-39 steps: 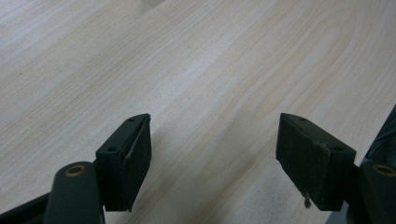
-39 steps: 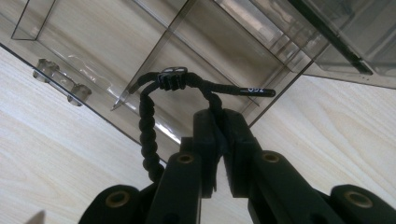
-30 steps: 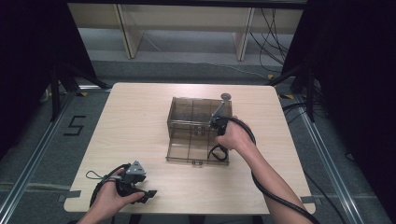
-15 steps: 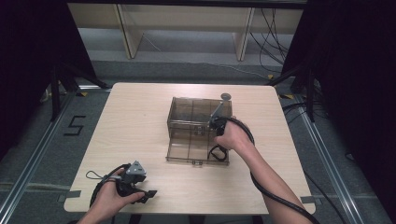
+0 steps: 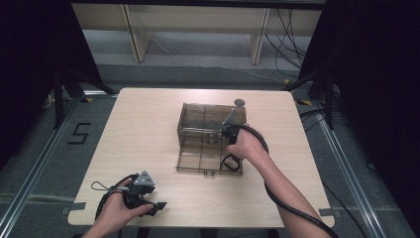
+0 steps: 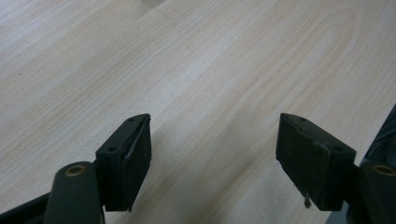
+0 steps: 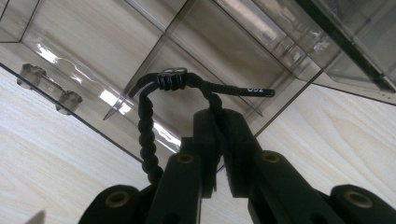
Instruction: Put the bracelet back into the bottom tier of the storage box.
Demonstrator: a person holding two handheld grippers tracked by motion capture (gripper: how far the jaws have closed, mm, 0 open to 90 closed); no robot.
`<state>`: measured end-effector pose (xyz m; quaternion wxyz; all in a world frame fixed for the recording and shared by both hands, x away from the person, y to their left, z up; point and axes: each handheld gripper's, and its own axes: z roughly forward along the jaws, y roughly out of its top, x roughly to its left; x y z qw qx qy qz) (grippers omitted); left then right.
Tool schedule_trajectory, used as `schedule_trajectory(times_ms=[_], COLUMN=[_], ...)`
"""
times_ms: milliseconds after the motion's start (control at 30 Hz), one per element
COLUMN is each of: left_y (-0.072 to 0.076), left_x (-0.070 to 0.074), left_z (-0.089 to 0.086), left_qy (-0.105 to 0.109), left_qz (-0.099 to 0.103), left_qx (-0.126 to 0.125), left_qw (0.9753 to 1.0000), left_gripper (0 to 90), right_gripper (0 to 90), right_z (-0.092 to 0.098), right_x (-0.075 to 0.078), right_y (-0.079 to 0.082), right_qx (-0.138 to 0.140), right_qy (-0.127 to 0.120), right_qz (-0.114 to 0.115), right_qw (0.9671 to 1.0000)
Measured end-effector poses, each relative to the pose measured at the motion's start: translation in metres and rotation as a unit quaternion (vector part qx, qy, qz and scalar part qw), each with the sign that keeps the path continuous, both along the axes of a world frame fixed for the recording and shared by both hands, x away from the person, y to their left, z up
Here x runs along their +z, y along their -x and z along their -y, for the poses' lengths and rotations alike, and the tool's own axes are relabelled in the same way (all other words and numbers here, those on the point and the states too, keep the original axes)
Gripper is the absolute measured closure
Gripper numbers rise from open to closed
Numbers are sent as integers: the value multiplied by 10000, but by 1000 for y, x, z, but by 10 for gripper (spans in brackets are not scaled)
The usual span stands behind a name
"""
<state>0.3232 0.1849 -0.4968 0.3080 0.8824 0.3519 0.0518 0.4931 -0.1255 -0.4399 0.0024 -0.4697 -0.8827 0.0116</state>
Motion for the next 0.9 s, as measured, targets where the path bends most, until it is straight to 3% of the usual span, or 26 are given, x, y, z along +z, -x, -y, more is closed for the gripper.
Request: schedule_trajectory(times_ms=[67,200,333,500,600,667,700,900], left_y=[0,0,1,0,0,1,0,1], left_x=[0,0,0,1,1,0,0,0], left_z=[0,0,0,0,0,0,0,0], left_qy=[2,-17,-24,-32,-34,-32,-30,-30], left_qz=[3,50,55,74,74,73,73,71], left_qx=[-6,-9,-10,-23,-29,-26,-25,-24], left_qw=[10000,10000,10000,10000,10000,10000,10000,10000], left_gripper=[268,268,268,269,269,268,268,269], right_gripper=[848,848,848,848,848,848,848,848], right_z=[1,-1,1,-3,-3,-3,0,-3], right_x=[-1,-1,-4,-4,-5,-5,-7,-7], right_y=[-1,-1,-3,-1,-1,-2,-4,-2], right_qx=[110,-10,223,-28,-1,39,232,14], right_qy=[-26,-19,9,57,54,12,1,74], right_qz=[56,-39,70,-17,-30,-68,25,-48], right_qw=[9999,10000,9997,10000,10000,10000,9997,10000])
